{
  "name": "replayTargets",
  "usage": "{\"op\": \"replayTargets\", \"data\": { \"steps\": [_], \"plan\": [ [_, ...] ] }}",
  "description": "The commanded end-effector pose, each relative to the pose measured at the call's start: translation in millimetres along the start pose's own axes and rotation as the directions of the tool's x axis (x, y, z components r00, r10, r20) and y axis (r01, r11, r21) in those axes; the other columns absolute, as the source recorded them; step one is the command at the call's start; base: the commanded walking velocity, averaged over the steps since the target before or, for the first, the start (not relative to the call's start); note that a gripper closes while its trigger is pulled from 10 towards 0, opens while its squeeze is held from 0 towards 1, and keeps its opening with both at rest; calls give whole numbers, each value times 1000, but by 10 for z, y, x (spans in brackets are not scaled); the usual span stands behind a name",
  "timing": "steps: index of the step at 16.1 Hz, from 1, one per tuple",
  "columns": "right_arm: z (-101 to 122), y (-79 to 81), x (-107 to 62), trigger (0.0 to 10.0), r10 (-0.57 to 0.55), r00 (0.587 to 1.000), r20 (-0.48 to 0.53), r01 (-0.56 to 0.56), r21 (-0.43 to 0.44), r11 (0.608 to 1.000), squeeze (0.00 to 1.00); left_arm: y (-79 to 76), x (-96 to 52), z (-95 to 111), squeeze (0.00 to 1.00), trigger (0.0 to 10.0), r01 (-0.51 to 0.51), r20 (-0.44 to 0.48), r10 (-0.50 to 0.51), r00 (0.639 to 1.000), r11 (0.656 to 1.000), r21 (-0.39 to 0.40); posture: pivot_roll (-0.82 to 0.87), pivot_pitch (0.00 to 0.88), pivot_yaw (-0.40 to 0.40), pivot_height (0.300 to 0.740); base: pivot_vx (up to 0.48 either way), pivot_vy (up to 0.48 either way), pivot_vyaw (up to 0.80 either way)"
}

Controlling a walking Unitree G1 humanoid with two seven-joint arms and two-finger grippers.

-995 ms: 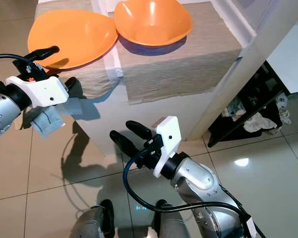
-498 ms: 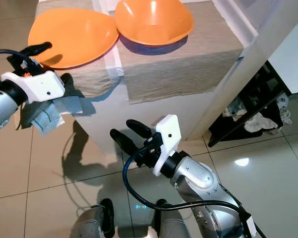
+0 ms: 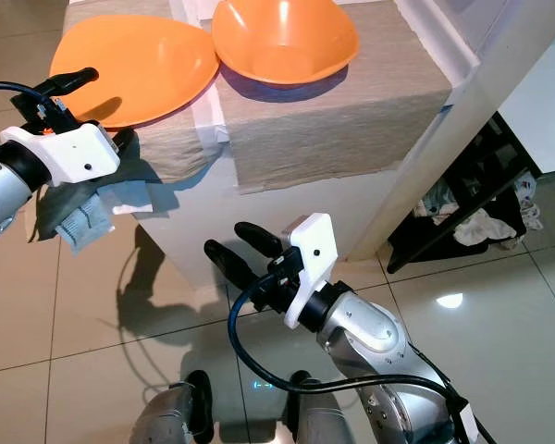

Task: Setting the table

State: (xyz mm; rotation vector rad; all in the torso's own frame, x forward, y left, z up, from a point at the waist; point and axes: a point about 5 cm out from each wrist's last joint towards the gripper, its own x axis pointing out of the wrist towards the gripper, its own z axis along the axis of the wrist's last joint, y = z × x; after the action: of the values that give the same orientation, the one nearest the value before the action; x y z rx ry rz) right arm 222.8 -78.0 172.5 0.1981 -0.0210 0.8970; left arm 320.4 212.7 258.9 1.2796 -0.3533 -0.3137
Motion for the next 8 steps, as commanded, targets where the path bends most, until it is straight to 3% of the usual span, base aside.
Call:
{"op": "replayTargets", "data": {
  "steps": [1,8],
  "plan": [
    [33,30,-6,10000,5,1000,5,-5,-6,1000,0,40,-27,-77,0,10000,0,-36,2,999,999,39,-68,304,21,740,0,0,0],
    [92,16,7,10000,-4,1000,20,5,-19,1000,0,27,-6,-234,0,10000,21,-120,-9,993,995,93,-74,301,21,740,0,0,0]
  ]
}}
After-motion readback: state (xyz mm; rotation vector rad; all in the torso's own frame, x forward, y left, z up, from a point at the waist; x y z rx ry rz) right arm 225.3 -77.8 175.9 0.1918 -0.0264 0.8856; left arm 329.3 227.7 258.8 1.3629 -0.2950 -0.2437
